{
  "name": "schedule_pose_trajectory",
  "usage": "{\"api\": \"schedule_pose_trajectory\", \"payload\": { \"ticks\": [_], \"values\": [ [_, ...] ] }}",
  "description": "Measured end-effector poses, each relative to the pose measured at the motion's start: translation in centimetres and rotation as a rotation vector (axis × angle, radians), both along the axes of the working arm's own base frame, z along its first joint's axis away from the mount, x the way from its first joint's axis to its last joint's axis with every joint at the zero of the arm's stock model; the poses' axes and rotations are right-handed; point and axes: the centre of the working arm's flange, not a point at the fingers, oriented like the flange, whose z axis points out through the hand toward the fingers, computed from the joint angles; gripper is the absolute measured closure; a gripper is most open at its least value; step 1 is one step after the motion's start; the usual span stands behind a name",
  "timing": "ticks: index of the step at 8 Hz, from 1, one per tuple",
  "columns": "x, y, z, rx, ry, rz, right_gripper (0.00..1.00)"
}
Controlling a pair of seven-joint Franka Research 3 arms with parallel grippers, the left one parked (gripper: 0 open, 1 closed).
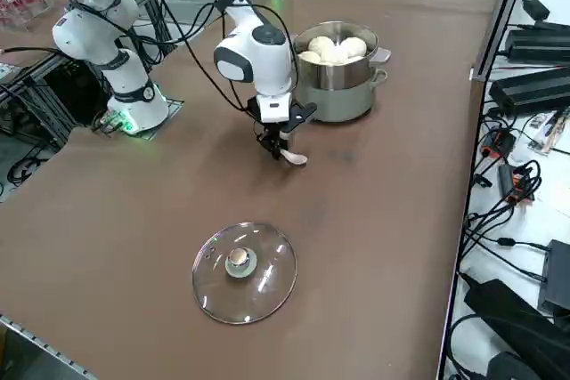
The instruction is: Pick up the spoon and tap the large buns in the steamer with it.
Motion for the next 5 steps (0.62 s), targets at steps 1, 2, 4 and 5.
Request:
{"api": "schedule_pose_trajectory", "payload": {
  "ticks": [1, 2, 4, 5],
  "values": [
    [0.01, 0.01, 0.03, 0.0, -0.001, 0.0, 0.82],
    [0.01, 0.0, 0.04, 0.0, -0.001, 0.0, 0.83],
    [0.03, -0.2, 0.19, -0.001, 0.004, -0.003, 0.83],
    [0.23, -0.34, 0.79, -0.001, 0.006, -0.004, 0.83]
  ]
}}
